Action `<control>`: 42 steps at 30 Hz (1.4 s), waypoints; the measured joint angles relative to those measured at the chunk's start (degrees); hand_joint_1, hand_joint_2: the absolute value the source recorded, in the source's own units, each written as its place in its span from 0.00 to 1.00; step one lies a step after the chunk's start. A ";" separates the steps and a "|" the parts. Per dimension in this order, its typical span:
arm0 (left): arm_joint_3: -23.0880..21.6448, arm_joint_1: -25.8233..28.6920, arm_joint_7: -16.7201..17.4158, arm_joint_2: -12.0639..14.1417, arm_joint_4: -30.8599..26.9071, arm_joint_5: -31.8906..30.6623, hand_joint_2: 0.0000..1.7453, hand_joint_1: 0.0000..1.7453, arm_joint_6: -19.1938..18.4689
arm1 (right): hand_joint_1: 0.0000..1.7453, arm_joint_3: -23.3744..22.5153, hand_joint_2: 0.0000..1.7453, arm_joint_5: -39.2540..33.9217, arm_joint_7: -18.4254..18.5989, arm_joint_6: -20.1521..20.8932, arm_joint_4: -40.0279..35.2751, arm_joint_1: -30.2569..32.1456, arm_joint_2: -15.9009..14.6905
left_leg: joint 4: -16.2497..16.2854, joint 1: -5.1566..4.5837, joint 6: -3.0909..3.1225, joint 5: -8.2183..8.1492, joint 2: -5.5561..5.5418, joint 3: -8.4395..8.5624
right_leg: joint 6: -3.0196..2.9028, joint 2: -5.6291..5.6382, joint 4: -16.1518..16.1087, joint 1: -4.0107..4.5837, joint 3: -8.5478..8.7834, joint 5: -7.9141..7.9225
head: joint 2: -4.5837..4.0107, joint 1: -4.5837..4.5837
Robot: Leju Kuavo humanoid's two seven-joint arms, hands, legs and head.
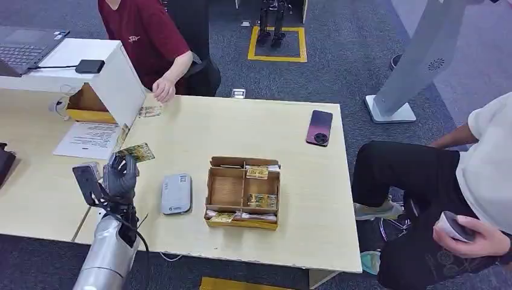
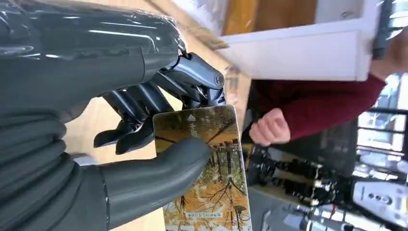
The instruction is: Pass the card to the sensor for recognition and then transmit it.
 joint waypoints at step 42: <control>2.14 -11.02 -0.87 -0.92 9.05 -4.15 1.00 0.00 11.01 | 0.00 3.69 0.00 0.00 0.22 0.85 0.00 -0.34 -0.02 | 0.00 0.00 -0.03 0.01 0.02 -0.02 | -0.01 0.05 0.01 0.00 -0.04 0.01 | 0.00 0.00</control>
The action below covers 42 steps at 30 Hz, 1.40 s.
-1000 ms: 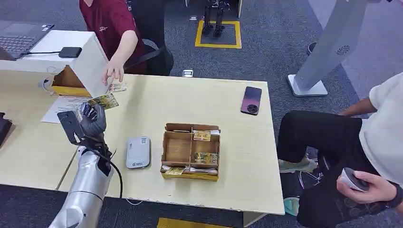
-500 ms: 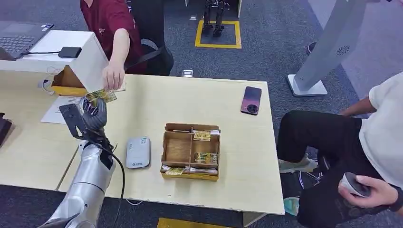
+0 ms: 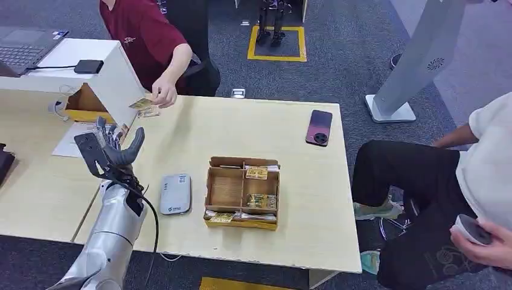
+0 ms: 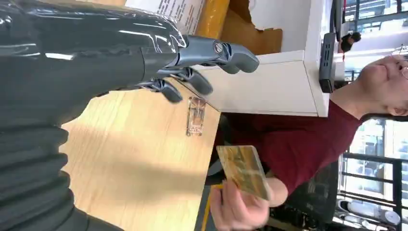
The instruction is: Pass the card to the sensor for recognition and then transmit it.
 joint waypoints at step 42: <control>-39.65 38.30 0.68 4.33 -41.42 -58.42 1.00 0.00 21.70 | 0.00 -3.82 0.00 -0.15 0.02 -1.88 0.00 0.48 0.35 | -0.01 -0.01 0.00 -0.19 0.05 0.00 | 0.12 0.08 -0.04 -0.01 0.00 -0.15 | 0.00 -0.02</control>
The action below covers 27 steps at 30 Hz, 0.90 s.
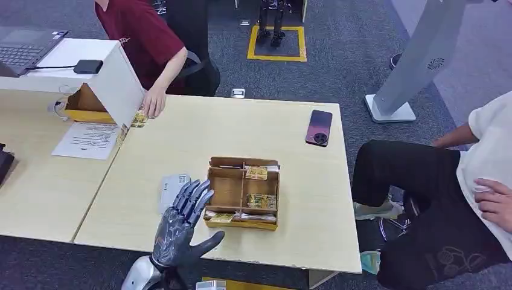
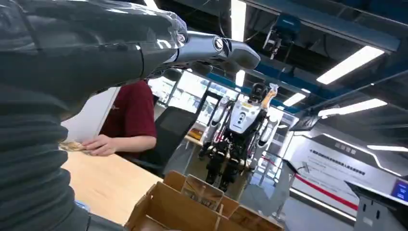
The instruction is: Pass the card to the sensor for recognition and then transmit it.
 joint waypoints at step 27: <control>-3.13 -7.39 20.39 3.93 12.74 -23.65 1.00 0.00 0.20 | 0.00 0.35 0.00 0.15 -0.37 0.59 0.00 -0.30 -0.02 | 0.00 0.00 -0.01 0.01 -0.02 0.01 | 0.00 -0.04 0.01 -0.01 0.01 0.01 | 0.00 0.02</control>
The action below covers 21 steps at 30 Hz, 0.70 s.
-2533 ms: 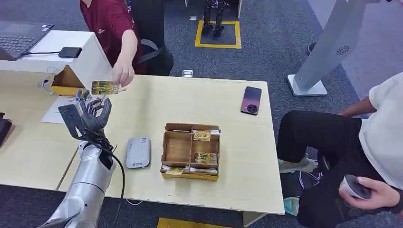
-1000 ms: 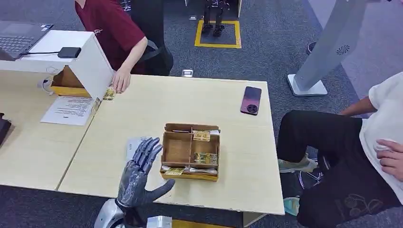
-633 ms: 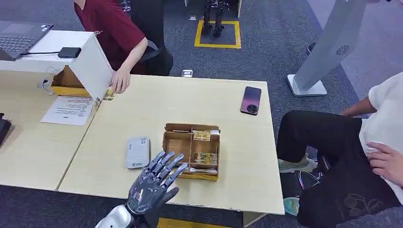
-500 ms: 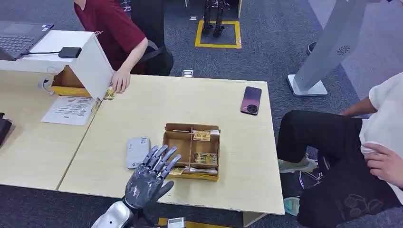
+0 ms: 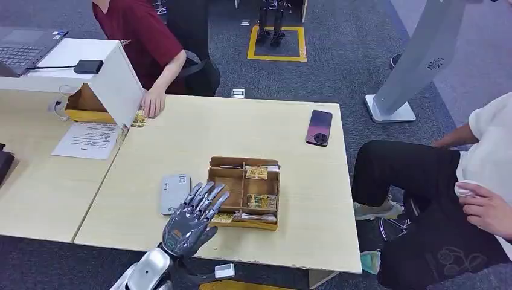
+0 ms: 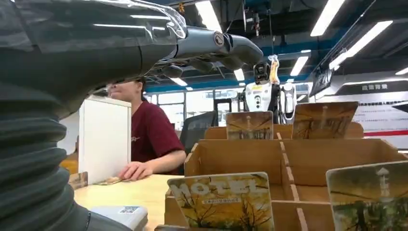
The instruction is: Pass the card to the sensor for recognition and then transmit it.
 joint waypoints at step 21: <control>-0.33 -0.67 0.02 0.24 2.34 -0.04 1.00 0.00 0.04 | 0.00 0.00 0.00 0.00 0.00 0.00 0.00 0.00 0.02 | 0.00 0.00 0.00 0.00 0.00 0.00 | 0.00 0.00 0.00 0.00 0.00 0.00 | 0.00 0.00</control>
